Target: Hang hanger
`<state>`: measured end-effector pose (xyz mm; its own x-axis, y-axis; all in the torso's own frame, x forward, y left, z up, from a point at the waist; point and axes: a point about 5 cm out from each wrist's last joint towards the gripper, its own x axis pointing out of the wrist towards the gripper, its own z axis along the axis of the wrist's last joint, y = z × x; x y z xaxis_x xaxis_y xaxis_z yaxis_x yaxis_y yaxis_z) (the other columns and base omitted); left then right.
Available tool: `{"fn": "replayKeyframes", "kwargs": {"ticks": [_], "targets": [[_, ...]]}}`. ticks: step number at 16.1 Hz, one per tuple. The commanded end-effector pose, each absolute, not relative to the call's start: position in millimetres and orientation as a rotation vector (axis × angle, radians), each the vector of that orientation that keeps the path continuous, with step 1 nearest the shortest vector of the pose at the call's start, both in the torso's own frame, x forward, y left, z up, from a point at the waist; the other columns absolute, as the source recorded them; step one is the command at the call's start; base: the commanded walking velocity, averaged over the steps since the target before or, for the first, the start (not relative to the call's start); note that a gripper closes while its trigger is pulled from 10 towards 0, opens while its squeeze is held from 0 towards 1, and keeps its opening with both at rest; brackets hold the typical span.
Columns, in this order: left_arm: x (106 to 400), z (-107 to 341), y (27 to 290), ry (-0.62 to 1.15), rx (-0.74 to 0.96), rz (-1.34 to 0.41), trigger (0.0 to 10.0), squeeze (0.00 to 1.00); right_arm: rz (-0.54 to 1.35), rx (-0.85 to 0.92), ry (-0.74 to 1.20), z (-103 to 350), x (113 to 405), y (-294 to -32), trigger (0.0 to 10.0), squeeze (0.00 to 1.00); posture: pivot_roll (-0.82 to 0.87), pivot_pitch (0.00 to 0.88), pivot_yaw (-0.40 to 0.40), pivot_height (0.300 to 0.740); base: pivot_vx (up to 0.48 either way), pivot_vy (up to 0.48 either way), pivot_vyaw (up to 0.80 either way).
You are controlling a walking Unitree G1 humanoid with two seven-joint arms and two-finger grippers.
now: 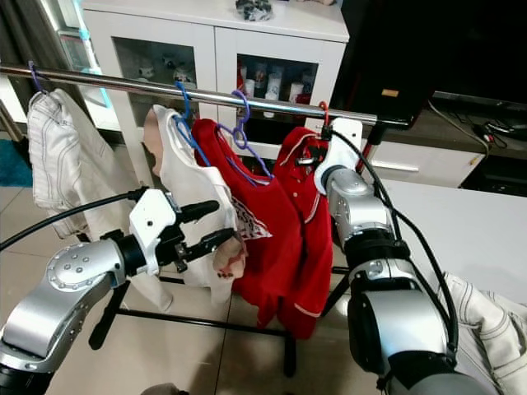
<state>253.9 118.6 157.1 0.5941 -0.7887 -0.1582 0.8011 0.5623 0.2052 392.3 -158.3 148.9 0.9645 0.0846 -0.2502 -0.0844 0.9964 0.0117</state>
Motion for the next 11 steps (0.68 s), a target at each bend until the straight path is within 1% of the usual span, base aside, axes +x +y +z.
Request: {"fn": "replayKeyframes", "kwargs": {"ticks": [1, 3, 4, 5, 6, 8, 10, 11], "targets": [[254.6, 156.4, 116.7, 0.052, 0.272, -0.944, 10.0, 0.0, 0.03, 0.018, 0.266, 145.6, 392.8, -171.4, 10.0, 0.0, 0.09, 0.0, -0.06, 0.74, 0.0, 0.0, 0.0], [254.7, 157.3, 116.7, 0.051, 0.27, -0.943, 10.0, 0.0, 0.029, 0.021, 0.265, 143.5, 392.8, -173.9, 10.0, 0.0, 0.09, 0.0, -0.064, 0.74, 0.0, 0.0, 0.0], [253.8, 156.9, 117.2, 0.055, 0.275, -0.944, 10.0, 0.0, 0.037, 0.039, 0.26, 141.9, 392.1, -174.6, 10.0, 0.18, 0.09, 0.0, -0.063, 0.74, 0.0, 0.0, 0.0], [253.6, 156.8, 117.2, 0.056, 0.275, -0.946, 10.0, 0.0, 0.038, 0.045, 0.259, 141.5, 391.9, -175.1, 10.0, 0.95, 0.09, 0.0, -0.063, 0.74, 0.0, 0.0, 0.0], [253.1, 156.7, 117.3, 0.056, 0.275, -0.946, 10.0, 0.0, 0.045, 0.057, 0.255, 140.9, 391.7, -175.6, 10.0, 1.0, 0.09, 0.0, -0.063, 0.74, 0.0, 0.0, 0.0], [251.7, 156.2, 117.6, 0.055, 0.276, -0.937, 10.0, 0.0, 0.075, 0.042, 0.219, 143.0, 390.3, -176.5, 10.0, 1.0, 0.09, 0.0, -0.066, 0.74, 0.0, 0.0, 0.0], [249.7, 154.6, 120.6, 0.055, 0.29, -0.896, 10.0, 0.0, 0.119, 0.059, 0.086, 152.9, 383.7, -181.5, 10.0, 1.0, 0.09, 0.0, -0.072, 0.74, 0.0, 0.0, 0.0], [249.3, 152.9, 122.2, 0.061, 0.299, -0.874, 10.0, 0.0, 0.144, 0.066, 0.056, 154.3, 379.6, -182.8, 10.0, 1.0, 0.09, 0.0, -0.075, 0.74, 0.0, 0.0, 0.0]]}}
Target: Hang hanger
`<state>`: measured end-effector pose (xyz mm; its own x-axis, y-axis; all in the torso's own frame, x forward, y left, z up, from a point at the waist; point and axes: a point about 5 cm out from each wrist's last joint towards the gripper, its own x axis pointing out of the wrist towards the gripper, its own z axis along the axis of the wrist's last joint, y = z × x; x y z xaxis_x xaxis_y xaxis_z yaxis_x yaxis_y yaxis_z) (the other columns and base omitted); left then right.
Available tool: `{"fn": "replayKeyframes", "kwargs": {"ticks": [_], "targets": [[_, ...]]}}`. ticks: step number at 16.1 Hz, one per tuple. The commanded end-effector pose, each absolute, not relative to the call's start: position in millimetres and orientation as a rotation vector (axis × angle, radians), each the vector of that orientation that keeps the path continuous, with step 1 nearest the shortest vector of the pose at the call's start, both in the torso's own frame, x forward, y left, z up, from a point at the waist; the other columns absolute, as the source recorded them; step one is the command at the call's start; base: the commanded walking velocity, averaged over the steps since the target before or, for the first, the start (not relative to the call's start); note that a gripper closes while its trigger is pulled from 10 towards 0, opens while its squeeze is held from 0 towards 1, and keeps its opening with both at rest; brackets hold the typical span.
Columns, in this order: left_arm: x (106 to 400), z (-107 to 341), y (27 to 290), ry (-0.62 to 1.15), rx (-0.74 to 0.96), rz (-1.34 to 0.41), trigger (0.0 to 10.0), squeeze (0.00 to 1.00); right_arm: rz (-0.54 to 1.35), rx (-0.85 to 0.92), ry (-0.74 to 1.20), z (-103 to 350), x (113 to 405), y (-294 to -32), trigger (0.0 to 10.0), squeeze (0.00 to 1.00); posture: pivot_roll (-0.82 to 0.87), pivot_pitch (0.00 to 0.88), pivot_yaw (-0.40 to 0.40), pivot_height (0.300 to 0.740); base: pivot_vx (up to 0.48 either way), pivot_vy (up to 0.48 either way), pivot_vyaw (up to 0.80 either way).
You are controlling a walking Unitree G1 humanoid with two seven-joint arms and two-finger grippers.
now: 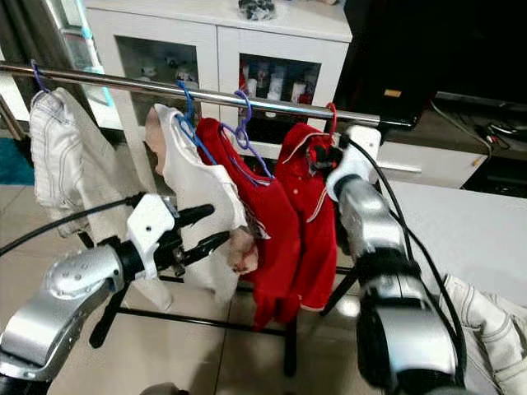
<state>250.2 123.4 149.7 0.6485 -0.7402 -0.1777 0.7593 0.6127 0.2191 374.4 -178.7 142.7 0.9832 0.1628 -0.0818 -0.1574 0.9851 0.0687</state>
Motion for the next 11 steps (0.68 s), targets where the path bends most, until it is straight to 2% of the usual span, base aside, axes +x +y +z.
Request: {"fn": "replayKeyframes", "kwargs": {"ticks": [1, 4, 5, 8, 11], "targets": [[249.7, 151.2, 125.7, 0.062, 0.309, -0.827, 10.0, 0.0, 0.192, 0.067, 0.019, 155.7, 371.6, -183.2, 10.0, 1.0, 0.09, 0.0, -0.074, 0.74, 0.0, 0.0, 0.0], [253.8, 153.8, 142.4, 0.027, 0.337, -0.626, 10.0, 0.0, 0.296, 0.092, -0.074, 164.7, 346.3, -185.7, 10.0, 1.0, 0.09, 0.0, -0.067, 0.74, 0.0, 0.0, 0.0], [256.8, 154.8, 156.5, 0.02, 0.296, -0.461, 10.0, 0.0, 0.33, 0.112, -0.118, 170.8, 328.7, -189.4, 10.0, 1.0, 0.08, 0.0, -0.068, 0.74, 0.0, 0.0, 0.0], [249.8, 148.2, 156.9, 0.043, 0.26, -0.412, 10.0, 0.0, 0.393, 0.121, -0.052, 159.8, 303.1, -175.7, 10.0, 1.0, 0.07, 0.0, -0.073, 0.74, 0.0, 0.0, 0.0], [248.5, 149.9, 151.6, 0.031, 0.239, -0.385, 10.0, 0.0, 0.404, 0.133, 0.01, 149.0, 289.6, -160.8, 10.0, 1.0, 0.08, 0.0, -0.073, 0.74, 0.0, 0.0, 0.0]]}}
